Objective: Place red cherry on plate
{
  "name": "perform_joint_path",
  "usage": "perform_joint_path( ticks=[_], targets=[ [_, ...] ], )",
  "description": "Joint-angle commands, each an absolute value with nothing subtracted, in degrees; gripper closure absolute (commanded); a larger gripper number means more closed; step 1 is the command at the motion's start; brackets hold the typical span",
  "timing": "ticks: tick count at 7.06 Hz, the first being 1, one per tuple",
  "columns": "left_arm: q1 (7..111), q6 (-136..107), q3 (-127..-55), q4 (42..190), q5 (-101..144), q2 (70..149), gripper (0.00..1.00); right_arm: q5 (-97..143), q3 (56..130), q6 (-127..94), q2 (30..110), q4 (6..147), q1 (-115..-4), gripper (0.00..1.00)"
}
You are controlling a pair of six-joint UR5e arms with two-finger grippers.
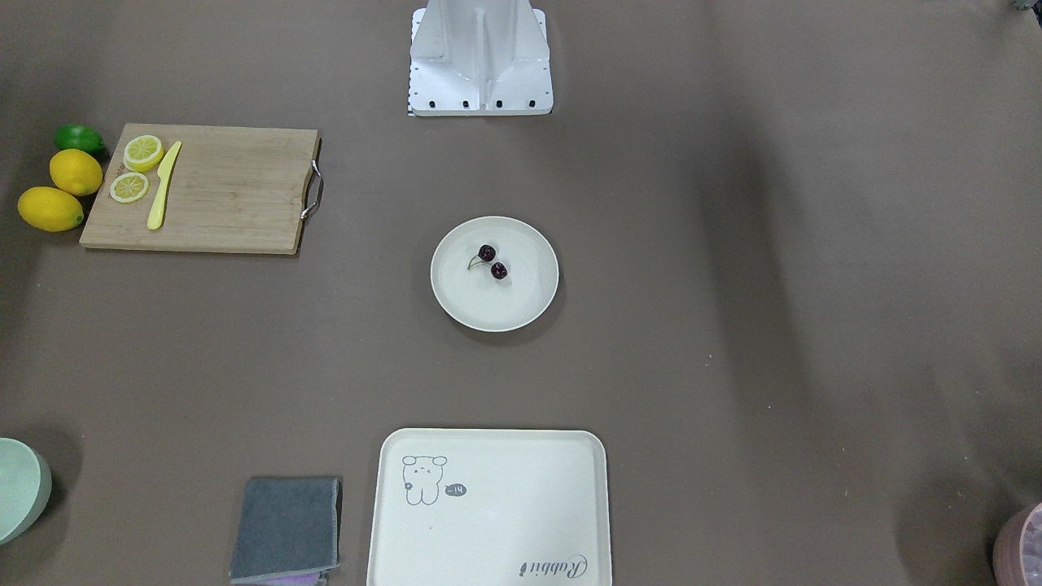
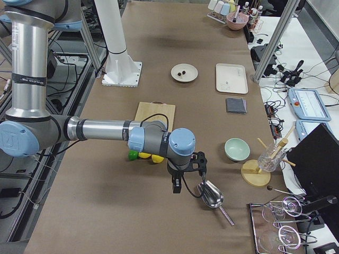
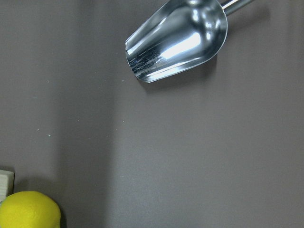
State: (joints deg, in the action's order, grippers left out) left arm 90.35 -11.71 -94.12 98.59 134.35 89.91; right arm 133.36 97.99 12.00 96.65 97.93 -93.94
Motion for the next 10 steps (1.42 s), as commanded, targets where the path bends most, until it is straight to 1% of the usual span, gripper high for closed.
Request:
perform_joint_path(
  ticks=[1,2,10],
  targets=[
    [92.55,-2.21,-94.57,91.23,130.52,91.86,0.02,134.03,98.17,11.34,96.68,98.09,-94.04,0.00],
    [92.55,-2.20,-94.74,91.40,130.95,90.98,0.02,134.03,98.26,10.29,96.59,98.09,-94.04,0.00],
    [92.37,-2.20,-94.13,91.58,130.87,91.23,0.02,134.03,98.61,7.56,95.71,97.91,-94.04,0.00]
  ],
)
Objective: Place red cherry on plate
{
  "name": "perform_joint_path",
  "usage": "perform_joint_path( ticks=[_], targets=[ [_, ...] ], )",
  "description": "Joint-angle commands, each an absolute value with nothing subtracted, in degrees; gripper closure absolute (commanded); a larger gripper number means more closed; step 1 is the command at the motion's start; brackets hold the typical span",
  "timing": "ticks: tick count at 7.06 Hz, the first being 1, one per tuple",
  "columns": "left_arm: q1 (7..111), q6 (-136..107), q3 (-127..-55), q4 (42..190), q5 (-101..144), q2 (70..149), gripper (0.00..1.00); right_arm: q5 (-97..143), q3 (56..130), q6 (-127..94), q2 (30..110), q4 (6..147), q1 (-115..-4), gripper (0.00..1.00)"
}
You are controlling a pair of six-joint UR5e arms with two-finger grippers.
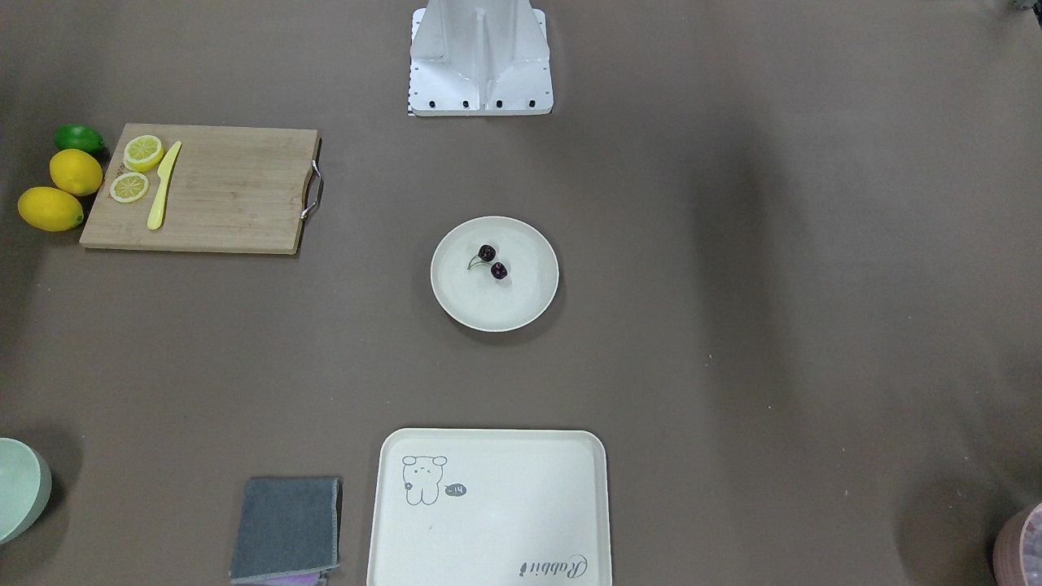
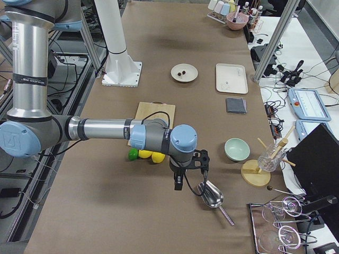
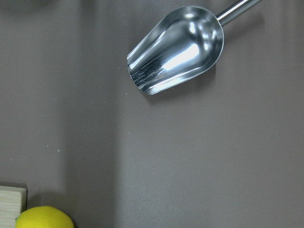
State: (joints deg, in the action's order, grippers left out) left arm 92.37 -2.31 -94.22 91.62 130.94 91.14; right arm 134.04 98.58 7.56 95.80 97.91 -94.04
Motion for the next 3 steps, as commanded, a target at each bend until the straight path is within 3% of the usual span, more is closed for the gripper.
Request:
perform_joint_path(
  ticks=[1,3],
  targets=[
    [92.37,-2.20,-94.13,91.58,130.78,91.40,0.02,134.12,98.70,7.56,95.63,97.91,-94.04,0.00],
    [92.37,-2.20,-94.13,91.58,130.78,91.58,0.02,134.12,98.70,7.56,95.71,97.91,-94.04,0.00]
  ],
)
